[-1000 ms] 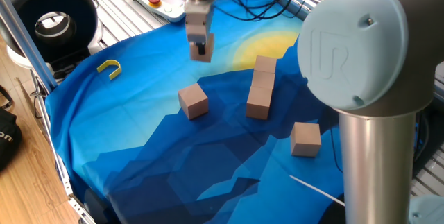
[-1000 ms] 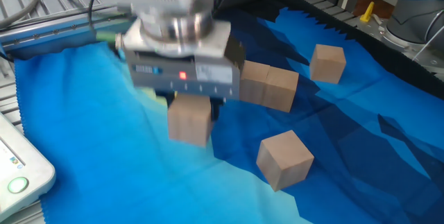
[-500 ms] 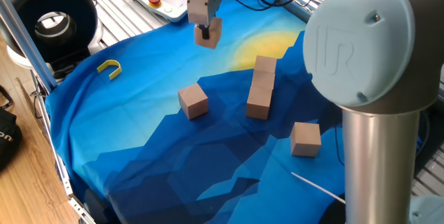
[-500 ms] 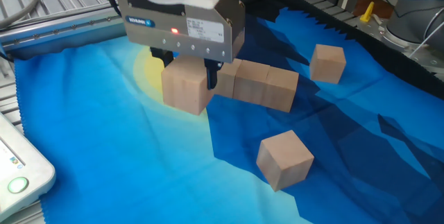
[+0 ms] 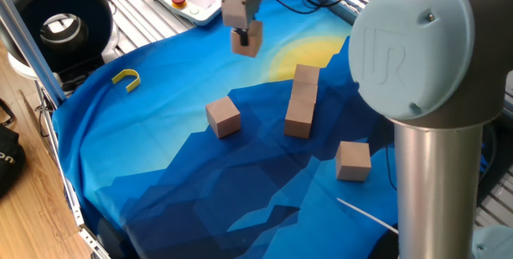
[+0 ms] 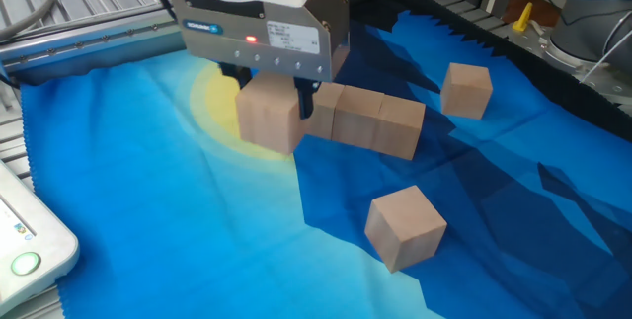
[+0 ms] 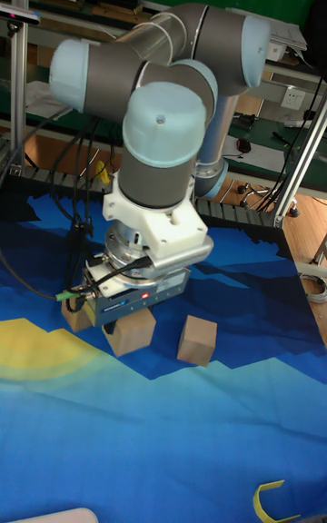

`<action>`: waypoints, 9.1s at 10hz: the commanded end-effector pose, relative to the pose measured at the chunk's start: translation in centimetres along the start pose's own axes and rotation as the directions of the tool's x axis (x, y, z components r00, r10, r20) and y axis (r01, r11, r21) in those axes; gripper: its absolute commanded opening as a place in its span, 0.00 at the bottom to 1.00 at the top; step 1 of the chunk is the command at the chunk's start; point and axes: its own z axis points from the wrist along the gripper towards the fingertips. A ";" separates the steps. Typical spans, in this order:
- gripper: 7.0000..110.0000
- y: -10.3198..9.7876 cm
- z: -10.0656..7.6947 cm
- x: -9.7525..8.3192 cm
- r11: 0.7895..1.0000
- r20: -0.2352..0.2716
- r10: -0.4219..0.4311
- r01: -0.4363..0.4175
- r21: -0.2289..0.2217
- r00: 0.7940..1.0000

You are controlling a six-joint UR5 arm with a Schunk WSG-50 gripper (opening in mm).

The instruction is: Stack the blocks into a pyramid shape

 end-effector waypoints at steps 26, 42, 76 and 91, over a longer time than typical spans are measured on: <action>0.00 -2.9 2.1 6.6 0.987 0.079 0.060 -0.071 0.146 0.995; 0.00 1.2 3.6 12.5 0.993 0.010 -0.107 0.108 -0.043 0.994; 0.00 -1.3 3.7 8.0 0.996 0.145 0.053 -0.063 0.064 0.988; 0.00 1.6 4.0 11.4 0.991 0.116 -0.135 0.134 0.013 0.984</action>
